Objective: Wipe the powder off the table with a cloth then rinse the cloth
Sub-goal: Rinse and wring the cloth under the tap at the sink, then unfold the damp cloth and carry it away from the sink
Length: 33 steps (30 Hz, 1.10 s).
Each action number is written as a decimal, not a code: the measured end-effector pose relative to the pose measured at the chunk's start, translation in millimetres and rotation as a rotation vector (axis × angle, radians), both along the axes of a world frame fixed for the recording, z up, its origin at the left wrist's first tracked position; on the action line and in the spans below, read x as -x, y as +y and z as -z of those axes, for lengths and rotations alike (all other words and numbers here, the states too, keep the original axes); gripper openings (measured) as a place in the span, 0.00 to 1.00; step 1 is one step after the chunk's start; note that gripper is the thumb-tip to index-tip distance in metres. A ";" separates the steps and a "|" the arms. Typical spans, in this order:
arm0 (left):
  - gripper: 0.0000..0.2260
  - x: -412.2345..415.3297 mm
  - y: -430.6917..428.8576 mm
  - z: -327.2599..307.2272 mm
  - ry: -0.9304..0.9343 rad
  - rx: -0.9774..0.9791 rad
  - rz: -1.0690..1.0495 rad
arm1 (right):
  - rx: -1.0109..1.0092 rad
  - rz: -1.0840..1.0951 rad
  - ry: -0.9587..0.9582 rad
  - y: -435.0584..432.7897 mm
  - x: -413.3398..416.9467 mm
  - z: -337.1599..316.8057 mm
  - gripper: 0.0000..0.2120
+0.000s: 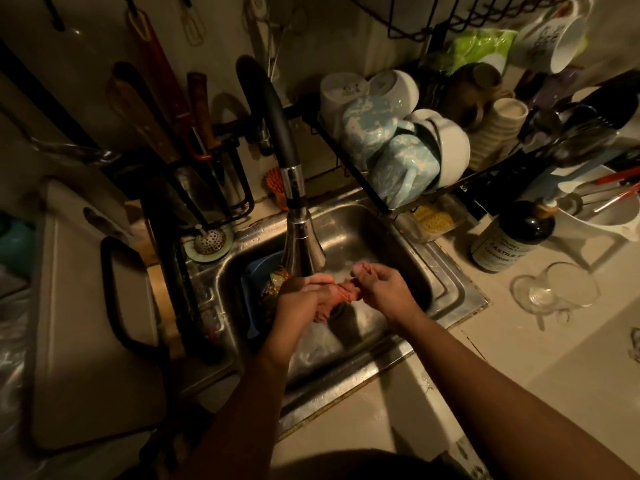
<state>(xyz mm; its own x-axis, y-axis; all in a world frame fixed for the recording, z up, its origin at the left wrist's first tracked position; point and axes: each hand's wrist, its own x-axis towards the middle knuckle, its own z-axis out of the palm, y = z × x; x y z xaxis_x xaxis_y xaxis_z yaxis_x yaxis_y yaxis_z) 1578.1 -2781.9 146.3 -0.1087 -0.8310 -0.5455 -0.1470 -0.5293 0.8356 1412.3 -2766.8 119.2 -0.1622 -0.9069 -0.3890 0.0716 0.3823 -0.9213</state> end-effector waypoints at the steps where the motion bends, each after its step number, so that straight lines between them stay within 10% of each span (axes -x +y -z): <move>1: 0.12 1.3 5.5 -4.2 0.032 0.022 -0.003 | -0.014 0.003 -0.066 1.9 3.7 -10.1 0.08; 7: 0.25 15.5 36.3 -22.2 0.024 0.103 -0.057 | 0.018 0.030 -0.180 18.8 26.7 -57.0 0.06; 14: 0.12 65.5 64.1 -61.5 -0.300 0.421 0.415 | 0.235 0.019 -0.164 72.1 78.3 -118.4 0.06; 33: 0.07 406.2 289.3 -178.2 0.271 0.721 0.734 | 0.167 0.104 0.219 424.6 387.1 -196.8 0.22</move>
